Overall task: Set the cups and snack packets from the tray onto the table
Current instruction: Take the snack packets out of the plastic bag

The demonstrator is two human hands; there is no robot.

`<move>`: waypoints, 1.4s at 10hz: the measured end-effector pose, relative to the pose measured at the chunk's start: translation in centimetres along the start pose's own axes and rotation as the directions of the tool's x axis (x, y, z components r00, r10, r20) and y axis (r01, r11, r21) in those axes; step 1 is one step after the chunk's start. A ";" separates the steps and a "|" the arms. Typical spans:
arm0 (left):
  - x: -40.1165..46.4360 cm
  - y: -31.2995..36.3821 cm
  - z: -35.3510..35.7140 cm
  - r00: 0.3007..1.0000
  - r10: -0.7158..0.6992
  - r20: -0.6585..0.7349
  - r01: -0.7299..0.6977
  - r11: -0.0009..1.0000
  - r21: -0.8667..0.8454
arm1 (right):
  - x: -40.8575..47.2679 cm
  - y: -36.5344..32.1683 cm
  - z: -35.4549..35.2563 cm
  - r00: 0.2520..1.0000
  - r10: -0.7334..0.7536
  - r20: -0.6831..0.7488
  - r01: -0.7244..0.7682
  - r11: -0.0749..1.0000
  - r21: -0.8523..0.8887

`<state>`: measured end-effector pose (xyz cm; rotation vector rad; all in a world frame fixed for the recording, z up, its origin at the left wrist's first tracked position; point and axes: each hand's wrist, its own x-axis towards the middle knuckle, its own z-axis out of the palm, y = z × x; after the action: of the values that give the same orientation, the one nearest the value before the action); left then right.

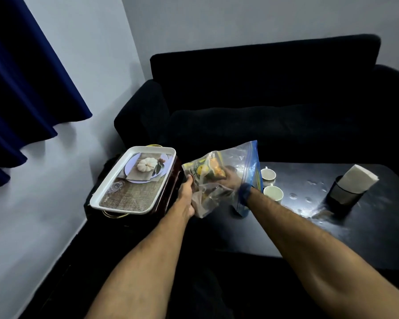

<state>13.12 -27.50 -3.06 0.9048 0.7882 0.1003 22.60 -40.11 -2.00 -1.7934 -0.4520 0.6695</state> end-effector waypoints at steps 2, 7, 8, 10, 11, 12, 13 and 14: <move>-0.3 1.0 0.9 0.952 0.291 -0.100 -0.256 0.929 0.268 | -2.6 -2.3 -0.8 0.998 -0.019 0.067 -0.001 0.960 0.280; -1.8 2.7 1.8 0.749 0.503 -0.431 -0.430 0.864 0.261 | -4.3 -3.8 -1.6 0.993 -0.093 -0.075 0.117 0.875 0.469; -1.8 3.9 0.7 0.699 0.514 -0.498 -0.423 0.858 0.291 | -4.5 -4.2 -3.1 0.994 -0.100 -0.051 0.112 0.846 0.521; -2.3 5.6 -1.2 0.668 0.522 -0.530 -0.432 0.852 0.296 | -4.6 -3.0 -6.0 0.992 -0.010 -0.124 0.079 0.816 0.572; -2.5 5.1 -1.0 0.868 0.362 -0.340 -0.256 0.912 0.320 | -4.6 -3.0 -6.3 0.988 -0.036 -0.147 0.114 0.816 0.567; -2.3 4.3 -0.7 0.862 0.364 -0.353 -0.207 0.888 0.412 | -4.3 -2.5 -6.1 0.985 -0.028 -0.173 0.124 0.808 0.576; -3.0 5.0 -1.1 0.701 0.504 -0.504 -0.260 0.839 0.478 | -4.0 -1.9 -6.4 0.952 0.012 -0.305 0.173 0.802 0.572; -2.9 6.5 -2.5 0.619 0.564 -0.547 -0.286 0.810 0.512 | -3.8 -1.1 -7.1 0.905 0.071 -0.420 0.241 0.728 0.641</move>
<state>10.93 -22.80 2.48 1.4626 1.2882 0.7857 24.29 -47.25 1.48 -1.1353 0.0280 0.2933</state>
